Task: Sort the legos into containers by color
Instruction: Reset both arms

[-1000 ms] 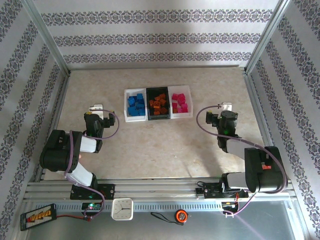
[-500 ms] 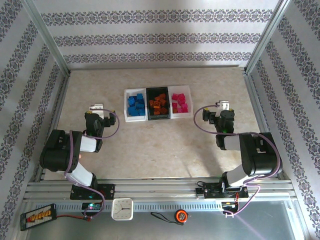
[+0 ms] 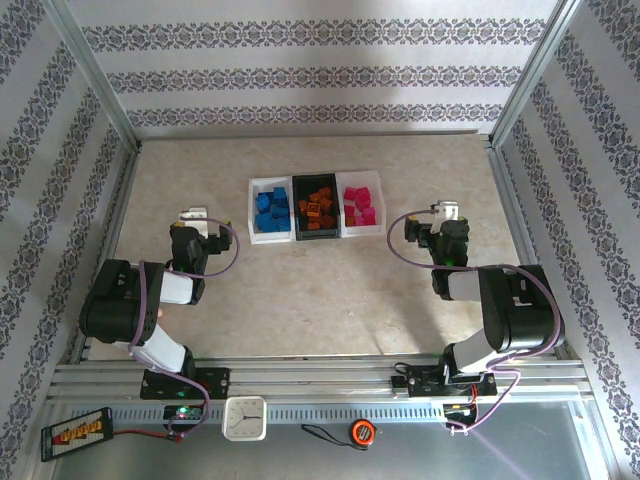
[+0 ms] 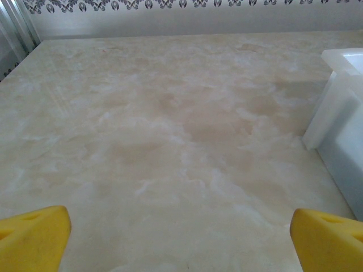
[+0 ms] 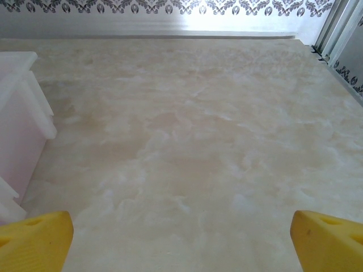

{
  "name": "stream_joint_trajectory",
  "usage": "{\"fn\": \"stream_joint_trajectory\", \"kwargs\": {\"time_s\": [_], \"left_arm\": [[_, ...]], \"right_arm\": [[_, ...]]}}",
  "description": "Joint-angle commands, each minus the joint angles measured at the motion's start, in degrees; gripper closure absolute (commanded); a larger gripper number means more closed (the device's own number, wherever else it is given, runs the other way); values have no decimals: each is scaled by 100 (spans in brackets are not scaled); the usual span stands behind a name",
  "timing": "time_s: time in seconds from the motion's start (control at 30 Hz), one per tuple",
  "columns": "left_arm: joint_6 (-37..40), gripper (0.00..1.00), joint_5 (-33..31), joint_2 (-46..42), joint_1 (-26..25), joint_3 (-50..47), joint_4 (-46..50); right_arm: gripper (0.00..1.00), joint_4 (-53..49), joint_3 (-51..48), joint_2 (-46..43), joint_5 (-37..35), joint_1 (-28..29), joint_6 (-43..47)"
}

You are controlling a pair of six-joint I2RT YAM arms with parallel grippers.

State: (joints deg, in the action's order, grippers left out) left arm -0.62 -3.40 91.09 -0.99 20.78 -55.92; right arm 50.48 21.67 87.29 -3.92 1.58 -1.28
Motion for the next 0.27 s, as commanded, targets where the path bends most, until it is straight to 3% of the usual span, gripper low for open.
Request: {"fn": "stream_joint_trajectory", "kwargs": {"time_s": [0.0,0.23], "left_arm": [[33,0,50,21,58,93,55],[23,1,59,15,56,102,56]], "right_arm": [[2,226,13,-24,98,-44,-57],[2,226,13,-23,93,-46,-65]]}}
